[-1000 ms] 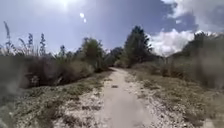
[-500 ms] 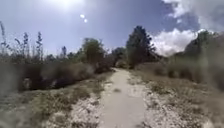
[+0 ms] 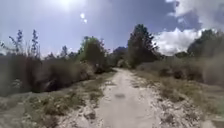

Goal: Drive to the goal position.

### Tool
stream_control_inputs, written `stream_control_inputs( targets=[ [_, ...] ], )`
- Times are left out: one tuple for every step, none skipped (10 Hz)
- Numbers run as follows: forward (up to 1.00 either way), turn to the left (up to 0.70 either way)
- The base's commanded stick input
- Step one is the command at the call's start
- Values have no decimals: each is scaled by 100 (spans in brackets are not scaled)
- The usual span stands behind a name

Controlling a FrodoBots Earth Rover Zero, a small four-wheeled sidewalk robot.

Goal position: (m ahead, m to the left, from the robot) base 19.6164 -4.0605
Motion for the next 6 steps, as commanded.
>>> stream_control_inputs(
  targets=[
    [70,0],
    [70,0],
    [70,0],
    [70,0],
    [70,0],
    [70,0]
  ],
)
